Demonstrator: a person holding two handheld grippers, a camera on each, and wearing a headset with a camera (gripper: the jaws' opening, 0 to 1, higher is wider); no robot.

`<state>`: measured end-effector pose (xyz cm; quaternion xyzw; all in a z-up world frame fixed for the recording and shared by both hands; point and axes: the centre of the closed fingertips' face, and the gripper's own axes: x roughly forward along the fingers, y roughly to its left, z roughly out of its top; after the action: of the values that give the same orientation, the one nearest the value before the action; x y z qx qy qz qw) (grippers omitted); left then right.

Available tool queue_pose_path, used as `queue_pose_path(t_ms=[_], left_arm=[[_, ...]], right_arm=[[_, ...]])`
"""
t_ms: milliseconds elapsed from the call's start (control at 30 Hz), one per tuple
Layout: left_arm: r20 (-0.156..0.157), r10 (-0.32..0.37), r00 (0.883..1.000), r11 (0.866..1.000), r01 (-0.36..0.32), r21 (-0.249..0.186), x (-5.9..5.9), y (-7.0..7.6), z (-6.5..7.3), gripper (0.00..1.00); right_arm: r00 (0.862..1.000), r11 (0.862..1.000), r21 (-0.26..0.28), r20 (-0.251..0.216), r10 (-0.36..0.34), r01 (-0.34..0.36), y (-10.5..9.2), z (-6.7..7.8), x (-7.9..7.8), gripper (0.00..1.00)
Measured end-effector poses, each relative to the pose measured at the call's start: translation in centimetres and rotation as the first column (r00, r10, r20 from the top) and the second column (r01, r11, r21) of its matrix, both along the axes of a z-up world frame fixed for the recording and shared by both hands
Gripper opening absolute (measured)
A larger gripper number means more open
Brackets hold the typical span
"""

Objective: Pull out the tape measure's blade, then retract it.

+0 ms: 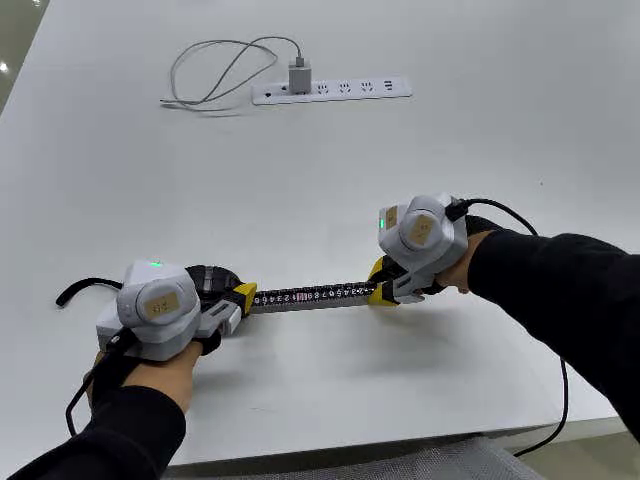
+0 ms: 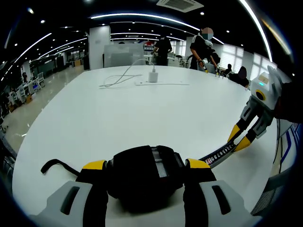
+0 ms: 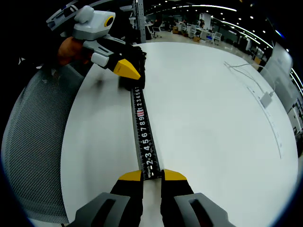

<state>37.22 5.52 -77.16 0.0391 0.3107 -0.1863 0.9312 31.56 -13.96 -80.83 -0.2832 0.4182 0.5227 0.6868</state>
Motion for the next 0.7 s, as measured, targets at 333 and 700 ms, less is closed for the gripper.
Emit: queue_pose_path(t_ms=[333, 700], left_arm=[[-0.001, -0.002, 1.0, 1.0, 0.002, -0.005, 0.04, -0.01, -0.04, 0.6], [-0.005, -0.007, 1.0, 1.0, 0.007, -0.006, -0.07, -0.01, -0.1, 0.6]], right_arm=[[1.0, 1.0, 0.009, -0.001, -0.007, 0.007, 0.12, 0.04, -0.01, 0.1], [1.0, 1.0, 0.006, 0.002, -0.004, 0.004, 0.52, 0.01, -0.06, 0.1]])
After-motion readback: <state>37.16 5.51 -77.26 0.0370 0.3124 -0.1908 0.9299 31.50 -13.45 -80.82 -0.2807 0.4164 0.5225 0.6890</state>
